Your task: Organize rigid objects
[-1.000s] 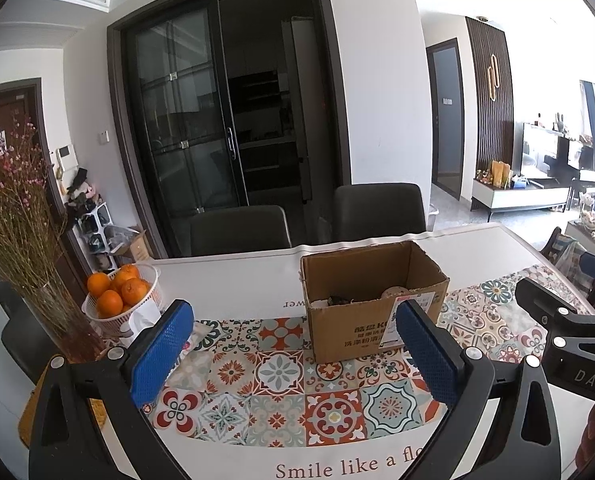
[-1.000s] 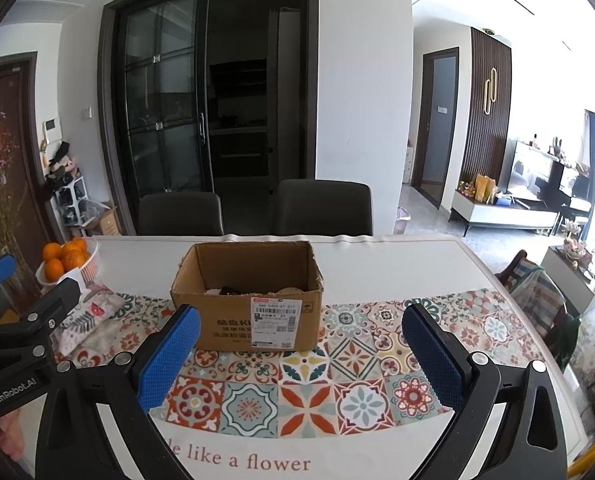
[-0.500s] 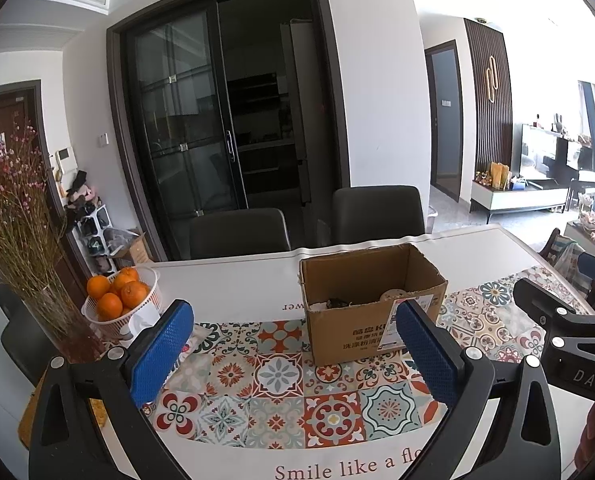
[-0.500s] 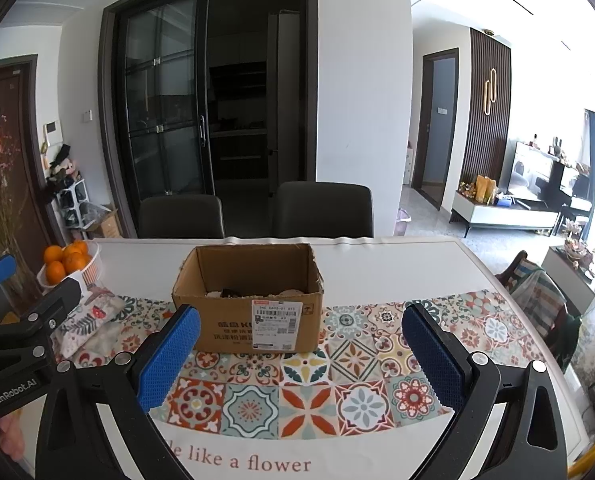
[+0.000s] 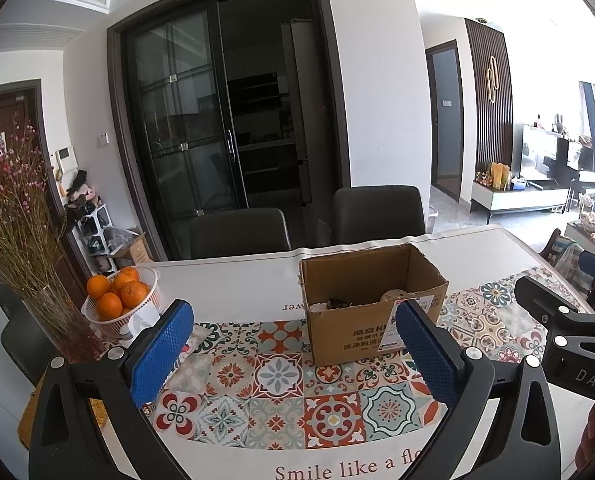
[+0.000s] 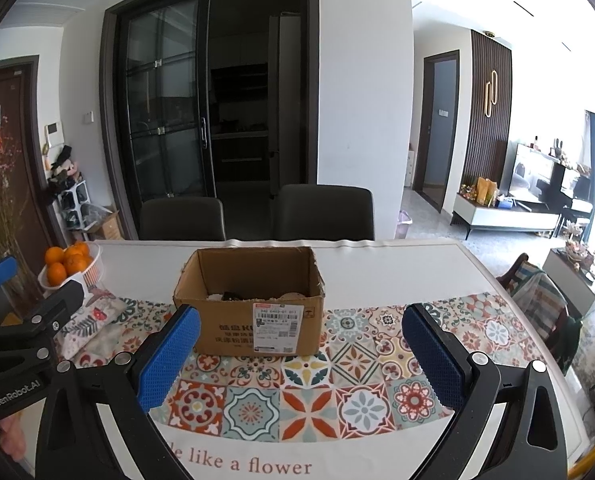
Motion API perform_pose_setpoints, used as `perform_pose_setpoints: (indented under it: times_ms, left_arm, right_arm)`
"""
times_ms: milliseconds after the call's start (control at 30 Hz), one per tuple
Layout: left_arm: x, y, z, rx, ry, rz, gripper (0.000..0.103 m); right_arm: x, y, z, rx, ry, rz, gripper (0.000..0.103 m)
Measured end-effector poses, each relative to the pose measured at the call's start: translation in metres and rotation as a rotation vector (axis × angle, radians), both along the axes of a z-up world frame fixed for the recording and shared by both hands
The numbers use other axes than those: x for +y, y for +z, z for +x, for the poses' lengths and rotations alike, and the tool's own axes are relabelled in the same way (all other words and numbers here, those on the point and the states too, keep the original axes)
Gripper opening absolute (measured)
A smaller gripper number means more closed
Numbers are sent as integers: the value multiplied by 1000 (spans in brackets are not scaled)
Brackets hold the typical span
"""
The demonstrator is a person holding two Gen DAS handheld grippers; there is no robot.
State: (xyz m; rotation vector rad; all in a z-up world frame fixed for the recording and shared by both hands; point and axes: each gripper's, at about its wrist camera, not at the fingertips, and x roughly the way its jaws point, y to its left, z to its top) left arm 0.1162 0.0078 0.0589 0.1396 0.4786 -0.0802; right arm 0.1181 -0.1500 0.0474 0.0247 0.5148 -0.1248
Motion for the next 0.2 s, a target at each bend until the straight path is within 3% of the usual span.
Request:
perform_pose_setpoints:
  times_ms: [200]
  left_arm:
    - [0, 1, 0, 3, -4, -3, 103]
  right_arm:
    - [0, 0, 0, -1, -2, -1, 102]
